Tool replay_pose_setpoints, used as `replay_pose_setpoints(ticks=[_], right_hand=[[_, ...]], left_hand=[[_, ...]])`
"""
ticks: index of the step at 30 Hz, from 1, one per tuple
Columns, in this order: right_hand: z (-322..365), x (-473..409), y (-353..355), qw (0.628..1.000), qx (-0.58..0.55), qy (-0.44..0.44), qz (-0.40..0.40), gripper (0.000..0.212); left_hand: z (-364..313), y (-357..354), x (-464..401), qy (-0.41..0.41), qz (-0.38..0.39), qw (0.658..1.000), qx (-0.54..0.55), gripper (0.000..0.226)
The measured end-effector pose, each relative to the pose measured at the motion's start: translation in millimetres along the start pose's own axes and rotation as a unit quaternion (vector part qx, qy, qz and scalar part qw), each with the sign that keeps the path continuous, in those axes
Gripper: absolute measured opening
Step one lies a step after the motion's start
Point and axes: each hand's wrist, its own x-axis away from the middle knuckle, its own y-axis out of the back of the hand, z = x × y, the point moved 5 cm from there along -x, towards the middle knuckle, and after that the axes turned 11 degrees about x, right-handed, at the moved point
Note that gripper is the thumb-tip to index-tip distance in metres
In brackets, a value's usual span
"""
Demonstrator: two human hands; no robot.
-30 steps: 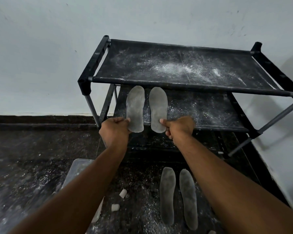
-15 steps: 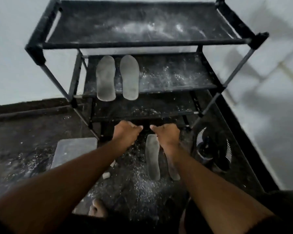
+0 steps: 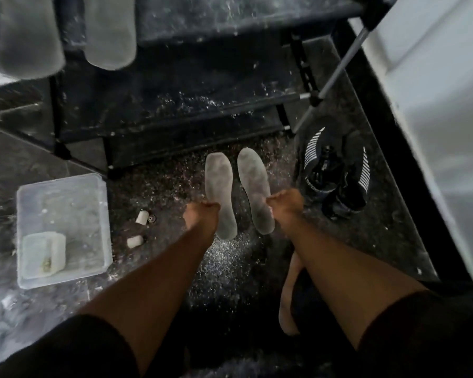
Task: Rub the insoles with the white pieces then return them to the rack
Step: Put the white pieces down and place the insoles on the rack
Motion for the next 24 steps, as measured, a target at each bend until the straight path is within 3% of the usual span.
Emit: replay_pose_setpoints(ticks=[1, 4, 8, 13, 15, 24], right_hand=[[0, 0, 2, 0.998, 0.054, 0.029, -0.013, 0.031], [-10, -15, -9, 0.995, -0.083, -0.054, -0.008, 0.026], [-16, -28, -19, 0.99, -0.118, -0.071, -0.042, 0.038], [-17, -39, -27, 0.996, -0.036, -0.051, -0.07, 0.026], [-12, -39, -30, 0.995, -0.058, -0.062, -0.042, 0.027], [-17, -57, -36, 0.992, -0.097, -0.072, -0.047, 0.014]], left_hand=[[3, -5, -6, -0.002, -0.002, 1.0, -0.012, 0.026], [16, -8, -20, -0.005, -0.015, 1.0, -0.02, 0.022], [37, -7, -32, 0.022, -0.053, 0.998, -0.013, 0.022], [38, -14, -40, 0.03, -0.061, 0.997, -0.028, 0.032], [37, -17, -46, 0.034, -0.062, 0.997, -0.039, 0.033], [42, -22, -55, 0.02, -0.09, 0.996, 0.001, 0.012]])
